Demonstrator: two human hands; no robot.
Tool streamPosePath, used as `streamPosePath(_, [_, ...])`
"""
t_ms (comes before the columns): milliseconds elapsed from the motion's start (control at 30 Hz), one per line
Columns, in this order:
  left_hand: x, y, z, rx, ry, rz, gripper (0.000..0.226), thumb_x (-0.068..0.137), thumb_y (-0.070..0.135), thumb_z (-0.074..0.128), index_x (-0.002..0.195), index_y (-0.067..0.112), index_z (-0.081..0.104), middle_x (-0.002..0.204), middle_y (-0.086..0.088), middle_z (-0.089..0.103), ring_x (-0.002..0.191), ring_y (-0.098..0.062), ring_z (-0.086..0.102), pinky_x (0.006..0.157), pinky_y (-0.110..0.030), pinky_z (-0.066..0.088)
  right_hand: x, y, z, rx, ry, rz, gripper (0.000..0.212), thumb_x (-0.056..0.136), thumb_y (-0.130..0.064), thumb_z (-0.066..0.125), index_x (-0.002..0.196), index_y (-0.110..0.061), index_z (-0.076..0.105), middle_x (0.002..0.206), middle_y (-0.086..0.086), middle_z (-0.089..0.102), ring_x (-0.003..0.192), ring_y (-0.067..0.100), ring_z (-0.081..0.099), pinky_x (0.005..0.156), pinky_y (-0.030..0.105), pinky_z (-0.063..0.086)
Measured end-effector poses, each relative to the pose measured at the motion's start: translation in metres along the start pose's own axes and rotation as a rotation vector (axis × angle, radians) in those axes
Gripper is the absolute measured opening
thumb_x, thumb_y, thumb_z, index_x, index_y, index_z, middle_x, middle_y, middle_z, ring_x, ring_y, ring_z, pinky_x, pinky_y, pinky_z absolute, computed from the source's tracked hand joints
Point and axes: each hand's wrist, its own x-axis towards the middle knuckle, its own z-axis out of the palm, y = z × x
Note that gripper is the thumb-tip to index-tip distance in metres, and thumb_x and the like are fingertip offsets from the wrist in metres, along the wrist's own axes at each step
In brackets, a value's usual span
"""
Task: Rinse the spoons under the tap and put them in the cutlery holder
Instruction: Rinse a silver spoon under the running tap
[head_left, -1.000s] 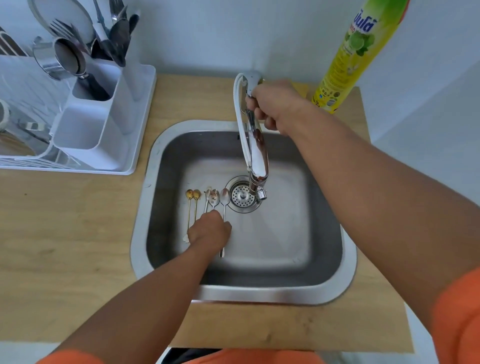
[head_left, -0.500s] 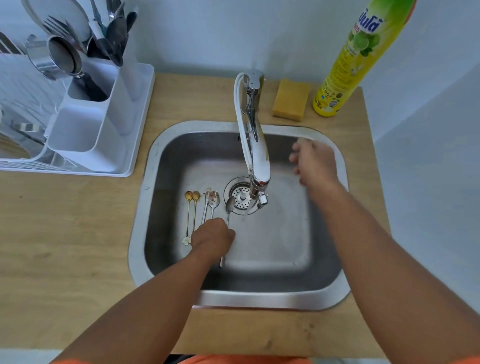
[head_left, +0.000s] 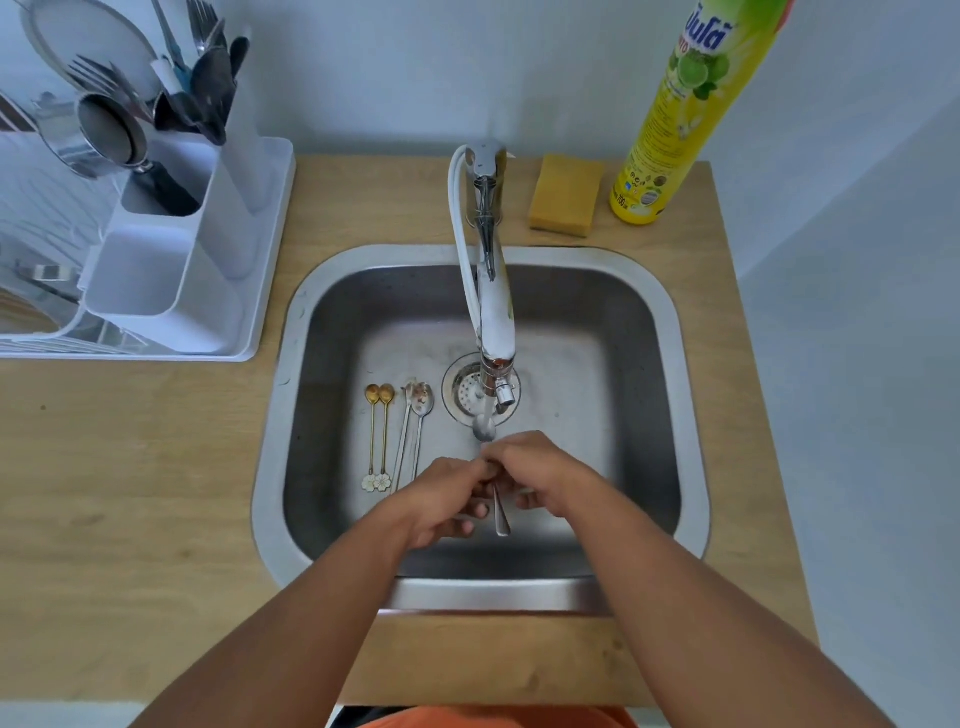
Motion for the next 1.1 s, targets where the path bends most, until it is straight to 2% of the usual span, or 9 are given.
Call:
streamPosePath(133, [-0.004, -0.003, -0.003, 0.000, 0.041, 0.025, 0.030, 0.095, 0.037, 0.064, 0.099, 0.011, 0.076, 0.073, 0.004, 0.069, 0.056, -0.011, 0.058, 0.046, -0.027, 0.048, 0.001, -0.005, -0.001, 0.046, 0.046, -0.055, 0.005, 0.088, -0.016, 0.068, 0.083, -0.016, 0.068, 0.065, 0.002, 0.060, 0.047, 0.011, 0.047, 0.045, 0.020, 0.028])
streamPosePath(300, [0.004, 0.017, -0.004, -0.090, 0.343, 0.171, 0.020, 0.101, 0.033, 0.060, 0.103, 0.016, 0.070, 0.094, -0.002, 0.072, 0.073, -0.016, 0.061, 0.057, -0.029, 0.049, 0.002, -0.005, -0.003, 0.086, 0.104, -0.136, 0.011, 0.098, -0.023, 0.064, 0.094, -0.018, 0.073, 0.068, -0.004, 0.061, 0.051, 0.009, 0.046, 0.046, 0.017, 0.035])
streamPosePath(400, [0.010, 0.033, 0.003, -0.067, 0.343, 0.260, 0.017, 0.100, 0.027, 0.064, 0.111, 0.016, 0.072, 0.097, -0.003, 0.077, 0.086, -0.021, 0.072, 0.067, -0.035, 0.056, 0.000, -0.005, -0.002, 0.078, 0.114, -0.208, 0.020, 0.102, -0.028, 0.064, 0.096, -0.011, 0.072, 0.068, -0.001, 0.058, 0.046, 0.007, 0.044, 0.041, 0.013, 0.036])
streamPosePath(500, [0.018, 0.041, 0.010, -0.015, 0.372, 0.314, 0.010, 0.098, 0.026, 0.072, 0.101, 0.018, 0.076, 0.098, -0.007, 0.080, 0.096, -0.025, 0.076, 0.084, -0.043, 0.060, -0.001, -0.002, -0.002, 0.053, 0.122, -0.233, 0.027, 0.103, -0.028, 0.061, 0.094, -0.004, 0.069, 0.067, 0.000, 0.055, 0.052, 0.012, 0.044, 0.048, 0.022, 0.037])
streamPosePath(633, [0.021, 0.043, 0.021, -0.068, 0.476, 0.333, 0.023, 0.099, 0.040, 0.068, 0.089, 0.022, 0.078, 0.085, 0.001, 0.081, 0.079, -0.017, 0.078, 0.065, -0.030, 0.057, 0.000, 0.009, -0.008, 0.045, 0.178, -0.256, 0.023, 0.103, -0.023, 0.059, 0.099, -0.007, 0.074, 0.058, -0.013, 0.055, 0.054, 0.012, 0.044, 0.055, 0.026, 0.039])
streamPosePath(700, [0.021, 0.040, 0.024, -0.084, 0.505, 0.331, 0.033, 0.102, 0.046, 0.061, 0.086, 0.024, 0.078, 0.080, 0.004, 0.080, 0.076, -0.016, 0.077, 0.066, -0.032, 0.059, 0.000, 0.012, -0.011, 0.024, 0.196, -0.267, 0.022, 0.102, -0.025, 0.060, 0.095, -0.010, 0.076, 0.058, -0.020, 0.056, 0.056, 0.011, 0.045, 0.063, 0.029, 0.042])
streamPosePath(800, [0.019, 0.032, 0.027, -0.126, 0.487, 0.322, 0.035, 0.107, 0.038, 0.050, 0.090, 0.023, 0.078, 0.071, 0.006, 0.079, 0.072, -0.018, 0.076, 0.073, -0.040, 0.059, 0.001, 0.016, -0.013, 0.024, 0.187, -0.279, 0.021, 0.101, -0.026, 0.062, 0.090, -0.015, 0.075, 0.066, -0.027, 0.058, 0.058, 0.006, 0.048, 0.067, 0.028, 0.044])
streamPosePath(867, [0.019, 0.029, 0.025, -0.149, 0.468, 0.310, 0.035, 0.107, 0.031, 0.046, 0.096, 0.019, 0.077, 0.071, 0.002, 0.079, 0.064, -0.012, 0.072, 0.067, -0.035, 0.056, 0.002, 0.019, -0.012, 0.019, 0.188, -0.290, 0.019, 0.100, -0.028, 0.062, 0.088, -0.020, 0.074, 0.080, -0.021, 0.064, 0.062, 0.005, 0.050, 0.069, 0.029, 0.045])
streamPosePath(1100, [0.019, 0.032, 0.021, -0.144, 0.416, 0.378, 0.013, 0.097, 0.028, 0.073, 0.090, 0.018, 0.077, 0.079, 0.002, 0.081, 0.068, -0.008, 0.073, 0.059, -0.022, 0.055, 0.005, 0.027, -0.007, -0.011, 0.225, -0.343, 0.017, 0.100, -0.033, 0.062, 0.092, -0.027, 0.076, 0.076, -0.013, 0.066, 0.067, 0.010, 0.055, 0.069, 0.030, 0.047])
